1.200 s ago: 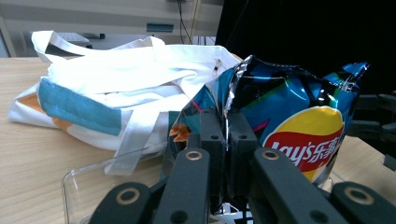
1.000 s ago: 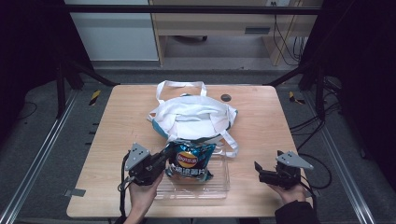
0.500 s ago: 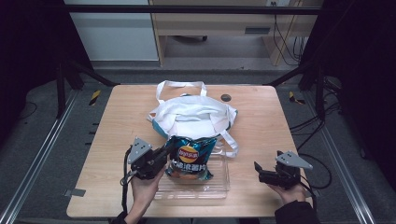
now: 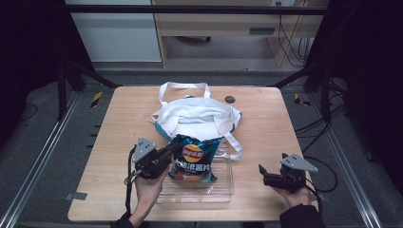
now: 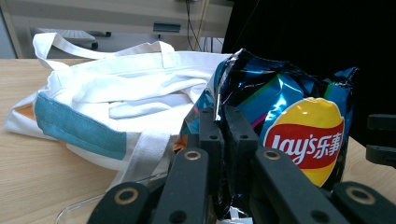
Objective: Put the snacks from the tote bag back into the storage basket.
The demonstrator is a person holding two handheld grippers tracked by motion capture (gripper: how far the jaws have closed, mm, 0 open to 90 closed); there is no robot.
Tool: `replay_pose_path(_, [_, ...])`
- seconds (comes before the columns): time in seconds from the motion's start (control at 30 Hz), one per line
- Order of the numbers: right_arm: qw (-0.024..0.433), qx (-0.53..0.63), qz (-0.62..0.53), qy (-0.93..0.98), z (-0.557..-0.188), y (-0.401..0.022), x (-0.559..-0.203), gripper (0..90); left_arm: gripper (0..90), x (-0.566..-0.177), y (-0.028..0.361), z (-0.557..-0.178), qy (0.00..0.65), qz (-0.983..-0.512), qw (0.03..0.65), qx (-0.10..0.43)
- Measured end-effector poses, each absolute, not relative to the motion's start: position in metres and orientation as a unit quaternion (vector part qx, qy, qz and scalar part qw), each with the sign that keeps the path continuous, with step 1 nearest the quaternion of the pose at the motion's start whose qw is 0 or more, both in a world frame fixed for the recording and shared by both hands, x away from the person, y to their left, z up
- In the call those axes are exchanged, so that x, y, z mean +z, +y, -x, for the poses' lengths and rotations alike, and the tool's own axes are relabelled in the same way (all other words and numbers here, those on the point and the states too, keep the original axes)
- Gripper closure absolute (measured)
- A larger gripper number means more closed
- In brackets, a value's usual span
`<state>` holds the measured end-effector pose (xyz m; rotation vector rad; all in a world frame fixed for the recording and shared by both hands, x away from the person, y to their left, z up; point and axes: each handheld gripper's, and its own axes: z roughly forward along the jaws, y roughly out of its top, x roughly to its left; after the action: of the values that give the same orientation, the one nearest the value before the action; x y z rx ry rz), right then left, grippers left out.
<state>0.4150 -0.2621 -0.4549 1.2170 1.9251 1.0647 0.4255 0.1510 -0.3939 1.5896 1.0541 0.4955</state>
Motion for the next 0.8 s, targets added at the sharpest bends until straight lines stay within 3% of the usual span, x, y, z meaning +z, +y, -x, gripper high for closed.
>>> replay_pose_path(0.4, [0.31, 0.4, -0.459, 0.73, -0.416, -0.263, -0.456, 6.5, 80.7, -0.397, 0.148, -0.434, 0.446, -0.68, 0.543, 0.208])
replay_pose_path(0.63, [0.31, 0.399, -0.459, 0.731, -0.416, -0.262, -0.456, 6.5, 68.9, -0.398, 0.151, -0.436, 0.446, -0.682, 0.544, 0.197])
replay_pose_path(0.8, [0.311, 0.4, -0.459, 0.73, -0.416, -0.262, -0.455, 6.5, 51.5, -0.398, 0.151, -0.437, 0.445, -0.689, 0.54, 0.191])
